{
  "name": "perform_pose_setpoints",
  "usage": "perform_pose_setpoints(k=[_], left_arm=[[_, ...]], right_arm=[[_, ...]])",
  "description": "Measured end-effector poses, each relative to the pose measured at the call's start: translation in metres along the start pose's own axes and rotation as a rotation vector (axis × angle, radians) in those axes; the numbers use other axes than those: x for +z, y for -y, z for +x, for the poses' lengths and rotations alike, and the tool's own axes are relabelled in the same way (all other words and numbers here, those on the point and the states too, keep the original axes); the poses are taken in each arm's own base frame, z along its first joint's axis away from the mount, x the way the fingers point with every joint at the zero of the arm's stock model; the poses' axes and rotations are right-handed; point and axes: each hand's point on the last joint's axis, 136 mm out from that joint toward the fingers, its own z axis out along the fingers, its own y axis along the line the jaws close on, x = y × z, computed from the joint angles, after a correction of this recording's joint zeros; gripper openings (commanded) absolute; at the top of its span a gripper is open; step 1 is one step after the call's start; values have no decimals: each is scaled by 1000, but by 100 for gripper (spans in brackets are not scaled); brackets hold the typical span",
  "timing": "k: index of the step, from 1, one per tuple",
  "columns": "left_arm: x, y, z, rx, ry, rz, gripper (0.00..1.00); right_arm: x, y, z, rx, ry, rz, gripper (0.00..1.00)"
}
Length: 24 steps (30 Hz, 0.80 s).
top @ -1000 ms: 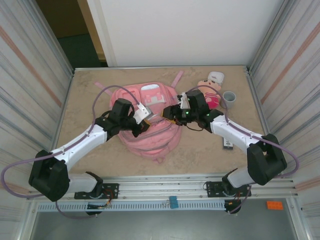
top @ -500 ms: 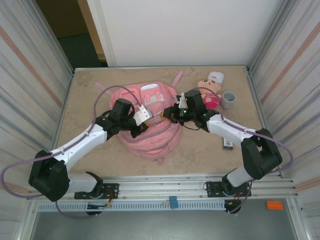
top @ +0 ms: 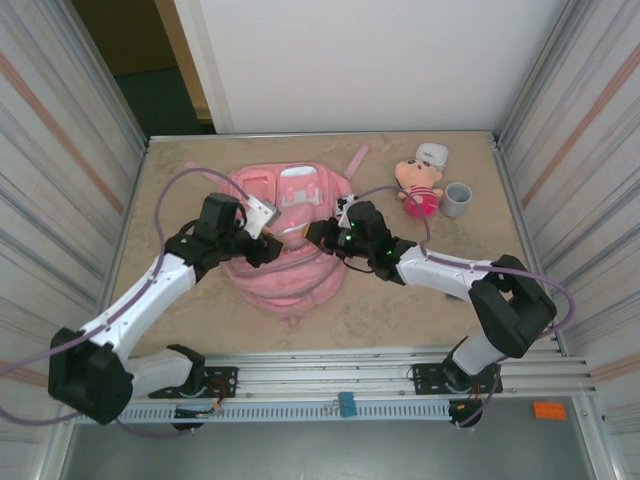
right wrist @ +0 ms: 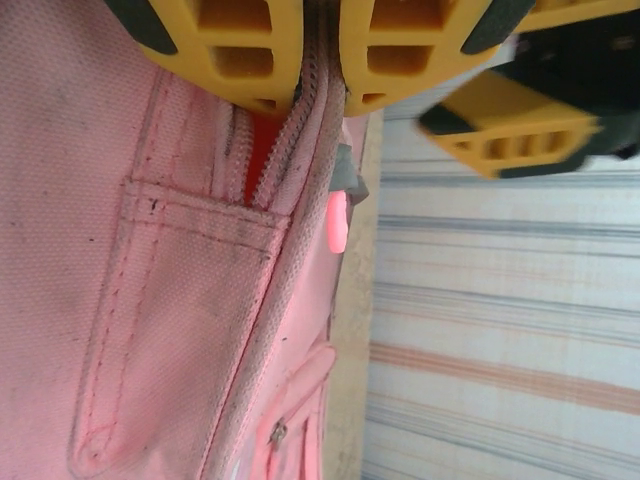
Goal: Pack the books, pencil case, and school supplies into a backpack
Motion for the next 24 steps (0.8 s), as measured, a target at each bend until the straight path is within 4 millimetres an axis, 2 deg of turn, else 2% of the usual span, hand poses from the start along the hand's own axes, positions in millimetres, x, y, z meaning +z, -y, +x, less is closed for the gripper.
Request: perform_pose_setpoints(k=[2,4,7,15,17,19,22,24], left_arm=[[-16,9,-12,-44,63,19,50],[-30,17,-15,-91,107,35,53],[-37,22,-2,-175,106,46,55],[-20,30,56,-463,-40,98,57],[-17,32,66,-514,-68,108,58],[-16,34,69,-543,-79,115,59],[-15,36,67,-548,-76,122,73],[-14,36,64,-538,-66,126,76]], right_arm=[[5,-2,6,-8,3,-8,0],[8,-2,10,-15,7,-13,0],[11,-3,14,-20,8,-16,0],[15,-2,20,-26,-1,-16,0],[18,-1,23,-27,-12,-17,0],[22,-1,25,-28,-22,-18,0],[25,-3,27,-30,-29,-25,0],[26,-3,28,-31,-32,-26,0]])
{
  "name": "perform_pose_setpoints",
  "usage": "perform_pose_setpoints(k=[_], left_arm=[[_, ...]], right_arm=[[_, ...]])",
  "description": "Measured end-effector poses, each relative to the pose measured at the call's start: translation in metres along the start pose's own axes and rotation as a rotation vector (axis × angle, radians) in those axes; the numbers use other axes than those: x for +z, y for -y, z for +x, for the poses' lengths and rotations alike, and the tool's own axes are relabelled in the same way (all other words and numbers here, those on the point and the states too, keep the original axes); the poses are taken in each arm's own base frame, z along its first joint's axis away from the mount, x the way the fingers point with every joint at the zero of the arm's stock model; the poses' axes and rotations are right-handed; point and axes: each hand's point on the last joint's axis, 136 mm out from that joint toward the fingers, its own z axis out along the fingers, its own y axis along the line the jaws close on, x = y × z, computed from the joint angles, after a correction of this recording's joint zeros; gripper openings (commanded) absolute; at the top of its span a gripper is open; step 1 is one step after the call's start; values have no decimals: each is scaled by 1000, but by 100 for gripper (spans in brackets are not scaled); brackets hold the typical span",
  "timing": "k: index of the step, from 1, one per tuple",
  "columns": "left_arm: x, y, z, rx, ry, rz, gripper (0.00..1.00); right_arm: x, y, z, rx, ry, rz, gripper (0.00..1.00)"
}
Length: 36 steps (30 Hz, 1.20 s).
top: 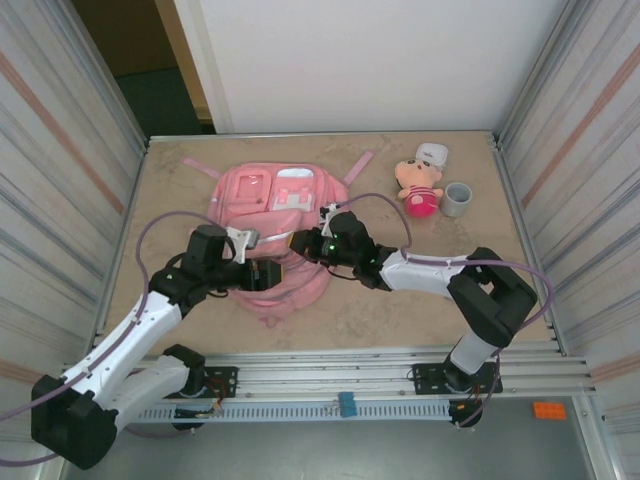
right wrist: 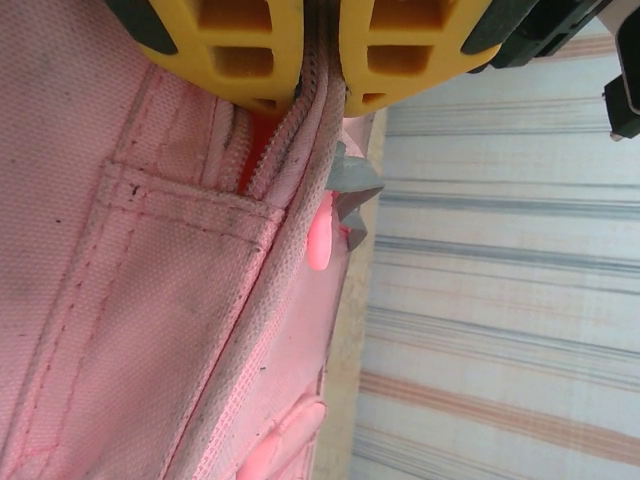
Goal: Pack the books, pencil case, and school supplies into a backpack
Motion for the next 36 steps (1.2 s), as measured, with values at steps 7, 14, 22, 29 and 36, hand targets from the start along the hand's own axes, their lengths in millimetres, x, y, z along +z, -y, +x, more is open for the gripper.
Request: perform_pose_setpoints(k=[7,14,22,29,36], left_arm=[[11,-13,-4,85,-45,-65,75],[10,-23,-12,189,-25,-133,76],[17,-27,-10,252,-38,-129,59],[21,-15,-6,309,-36,-54,44],[16,-8,-10,359,-6,-38,69]], right_arm=[[0,-1,1,-2,-1,-1,0],[2,-5,5,-25,-8,8,0],[3,-7,6,-41,0,24,0],[2,-6,7,-58,0,31,0],[-1,-8,12,-74,-8,42,0]])
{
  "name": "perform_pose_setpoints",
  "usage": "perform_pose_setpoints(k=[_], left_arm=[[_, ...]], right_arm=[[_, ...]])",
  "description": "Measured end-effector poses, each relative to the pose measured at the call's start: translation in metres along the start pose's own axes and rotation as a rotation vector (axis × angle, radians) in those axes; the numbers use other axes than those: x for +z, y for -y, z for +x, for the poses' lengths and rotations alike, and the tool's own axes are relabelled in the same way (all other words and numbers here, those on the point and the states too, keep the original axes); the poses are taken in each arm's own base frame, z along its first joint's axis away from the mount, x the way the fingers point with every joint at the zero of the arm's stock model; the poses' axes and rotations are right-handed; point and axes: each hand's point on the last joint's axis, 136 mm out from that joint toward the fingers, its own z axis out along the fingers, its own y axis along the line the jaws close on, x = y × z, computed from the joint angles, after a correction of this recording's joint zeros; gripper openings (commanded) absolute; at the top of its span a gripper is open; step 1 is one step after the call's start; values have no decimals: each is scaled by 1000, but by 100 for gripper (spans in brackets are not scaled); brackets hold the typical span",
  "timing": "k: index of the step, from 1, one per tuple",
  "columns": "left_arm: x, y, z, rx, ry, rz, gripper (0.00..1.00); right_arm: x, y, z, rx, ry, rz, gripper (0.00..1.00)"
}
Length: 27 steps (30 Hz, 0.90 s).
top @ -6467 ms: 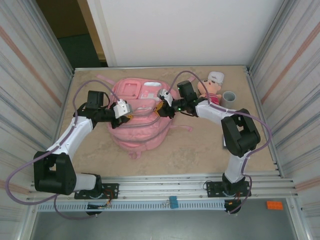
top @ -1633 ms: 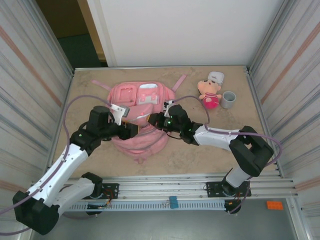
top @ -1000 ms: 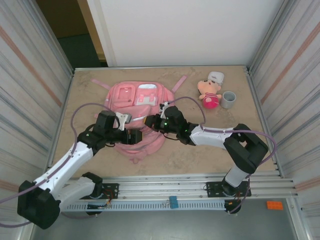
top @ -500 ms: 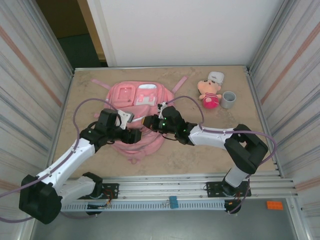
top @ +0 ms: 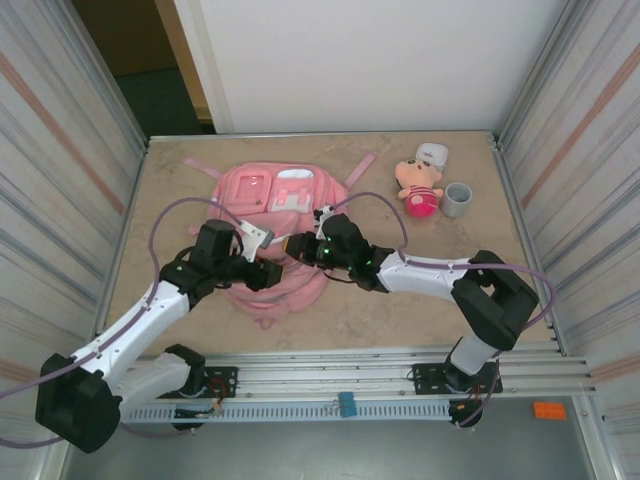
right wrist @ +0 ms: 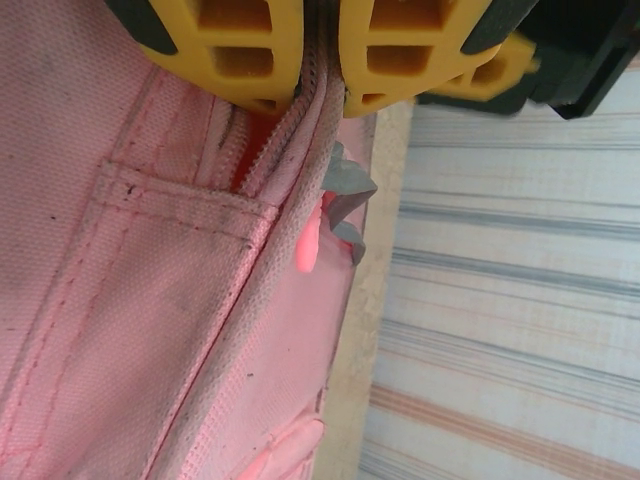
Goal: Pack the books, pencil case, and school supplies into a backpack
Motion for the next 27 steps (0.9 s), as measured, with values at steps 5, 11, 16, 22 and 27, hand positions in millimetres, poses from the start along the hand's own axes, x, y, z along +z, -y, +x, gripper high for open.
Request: perform_pose_setpoints(k=[5,11,16,22,27], left_arm=[[-6,-19,7,-46,-33,-117,80],[-3,-34,14,-105,-71,-172,83],[2,-37,12,-121,-71,-174,85],[7,-32,9,-136,-39,-122,76],[12,-23,9,-181,-20,-51,60]], right_arm=[[-4,2,0,-18,-3,25,0],[-4,-3,0,-40,-15,23,0],[-3,-8,-1,-53,-25,18,0],[-3,-8,-1,-59,-25,19,0],[-3,-5,-1,-61,-24,32,0]])
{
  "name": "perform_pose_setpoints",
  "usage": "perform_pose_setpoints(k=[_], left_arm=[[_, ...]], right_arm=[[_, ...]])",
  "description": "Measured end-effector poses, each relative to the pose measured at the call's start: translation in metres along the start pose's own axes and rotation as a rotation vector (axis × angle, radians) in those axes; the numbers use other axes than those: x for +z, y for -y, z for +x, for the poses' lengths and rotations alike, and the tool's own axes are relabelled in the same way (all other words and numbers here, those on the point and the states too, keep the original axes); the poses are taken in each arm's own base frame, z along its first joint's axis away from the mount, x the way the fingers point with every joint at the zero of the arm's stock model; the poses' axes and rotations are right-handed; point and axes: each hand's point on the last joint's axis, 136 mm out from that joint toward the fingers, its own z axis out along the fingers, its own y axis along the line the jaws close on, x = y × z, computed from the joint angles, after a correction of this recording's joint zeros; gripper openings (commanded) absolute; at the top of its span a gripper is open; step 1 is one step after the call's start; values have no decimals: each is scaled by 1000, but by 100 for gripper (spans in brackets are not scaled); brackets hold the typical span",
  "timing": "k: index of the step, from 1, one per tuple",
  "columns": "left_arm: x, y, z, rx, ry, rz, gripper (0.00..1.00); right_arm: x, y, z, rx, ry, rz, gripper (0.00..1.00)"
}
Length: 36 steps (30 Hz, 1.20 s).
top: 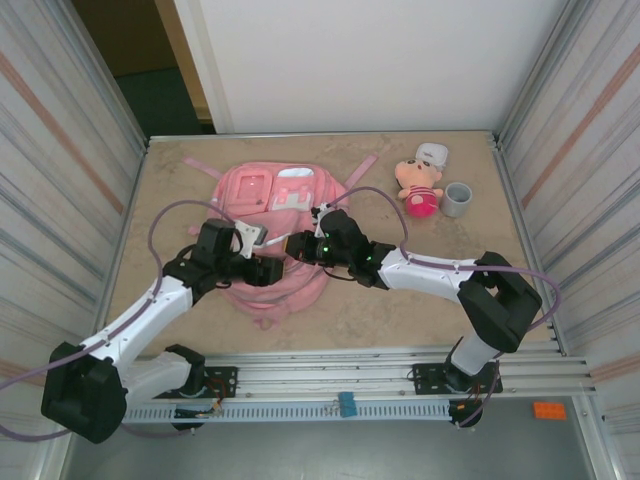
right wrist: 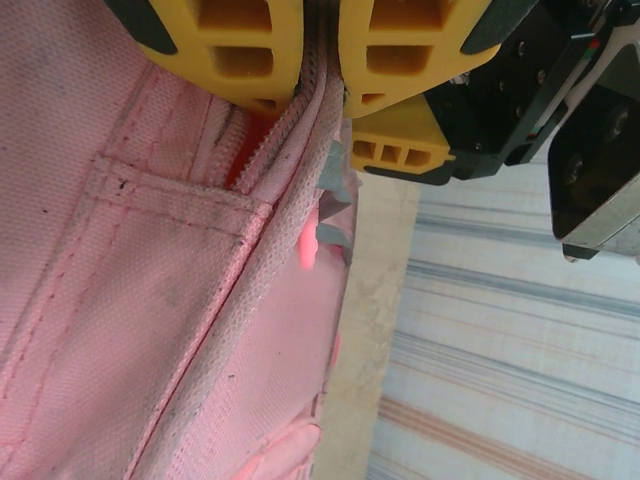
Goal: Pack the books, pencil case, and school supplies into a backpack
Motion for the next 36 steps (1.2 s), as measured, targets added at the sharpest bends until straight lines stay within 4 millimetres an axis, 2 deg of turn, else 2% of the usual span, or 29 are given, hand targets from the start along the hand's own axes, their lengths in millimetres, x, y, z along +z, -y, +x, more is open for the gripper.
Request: perform_pose_setpoints(k=[3,5,11,18,25,26,29,33,35,36], left_arm=[[1,2,3,-16,16,25,49],[1,3,5,-28,25,32,35],[1,-2,5,-37,29,3,16],[-4,-3,0,-50,25,-36,4],[-10,-7,0,-83,23,-49,0],[-10,-7,0,-84,25,-50,0],[-12,-8,-2,-101,33,-40,0],[-12,-6,-6,-126,46,-31,0],[-11,-4,-5,-129,42,-26,0],[-11,0,-6,-123,39,-20,0]], right_arm=[[0,1,1,-3,-4,6,0],[0,1,3,-6,-7,7,0],[0,-2,1,-22,-3,8,0],[-12,-1,-2,-33,1,31,0],[-60,18,-26,-22,43,96,0],[-65,20,-28,-18,51,100,8],[-70,21,-28,-14,68,89,41],[-56,0,-21,-19,71,5,45],[-42,-7,-14,-16,55,-22,44],[-35,-9,-11,-15,47,-28,41]])
